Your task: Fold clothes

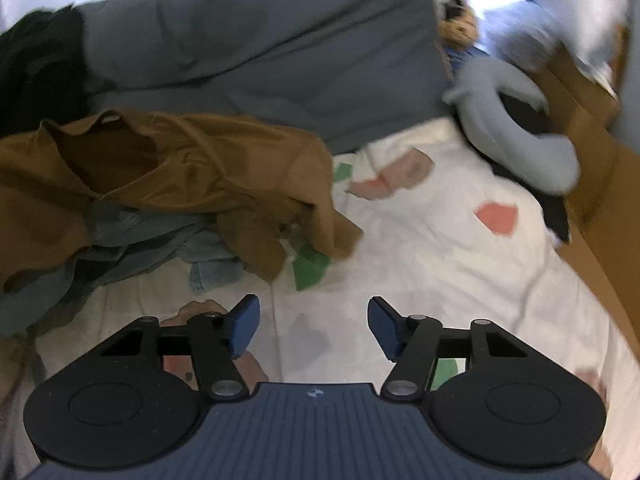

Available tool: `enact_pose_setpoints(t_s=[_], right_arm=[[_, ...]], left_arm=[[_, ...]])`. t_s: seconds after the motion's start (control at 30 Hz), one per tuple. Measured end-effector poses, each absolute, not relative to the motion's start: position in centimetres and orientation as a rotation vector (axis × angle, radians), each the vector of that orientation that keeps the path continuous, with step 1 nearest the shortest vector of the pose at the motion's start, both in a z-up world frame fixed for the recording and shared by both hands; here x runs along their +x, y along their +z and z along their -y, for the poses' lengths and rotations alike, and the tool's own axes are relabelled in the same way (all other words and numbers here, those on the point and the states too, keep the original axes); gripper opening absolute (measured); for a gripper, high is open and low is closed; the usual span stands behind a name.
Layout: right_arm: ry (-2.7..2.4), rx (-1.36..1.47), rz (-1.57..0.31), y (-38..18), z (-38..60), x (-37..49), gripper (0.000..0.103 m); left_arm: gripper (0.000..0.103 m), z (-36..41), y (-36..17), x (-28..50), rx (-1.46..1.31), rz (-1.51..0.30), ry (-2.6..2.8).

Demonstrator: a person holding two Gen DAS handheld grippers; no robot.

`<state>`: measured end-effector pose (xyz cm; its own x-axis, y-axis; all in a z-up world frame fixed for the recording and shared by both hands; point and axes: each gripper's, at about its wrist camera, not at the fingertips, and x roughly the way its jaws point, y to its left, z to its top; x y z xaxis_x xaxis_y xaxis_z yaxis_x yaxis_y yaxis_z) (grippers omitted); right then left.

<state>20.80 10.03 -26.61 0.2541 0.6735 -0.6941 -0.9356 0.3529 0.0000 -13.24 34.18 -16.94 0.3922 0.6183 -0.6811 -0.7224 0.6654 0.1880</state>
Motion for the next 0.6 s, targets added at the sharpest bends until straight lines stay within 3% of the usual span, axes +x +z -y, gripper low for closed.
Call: enact_pose_setpoints(t_s=[0.27, 0.6], right_arm=[[1.186, -0.644, -0.534, -27.7, -14.8, 21.0, 0.055], [1.238, -0.859, -0.33, -28.4, -19.5, 20.0, 0.055]], left_arm=[[0.004, -34.6, -17.3, -13.4, -0.185, -0.785, 0.845], [0.004, -35.2, -17.6, -13.7, -0.225, -0.766, 0.839]])
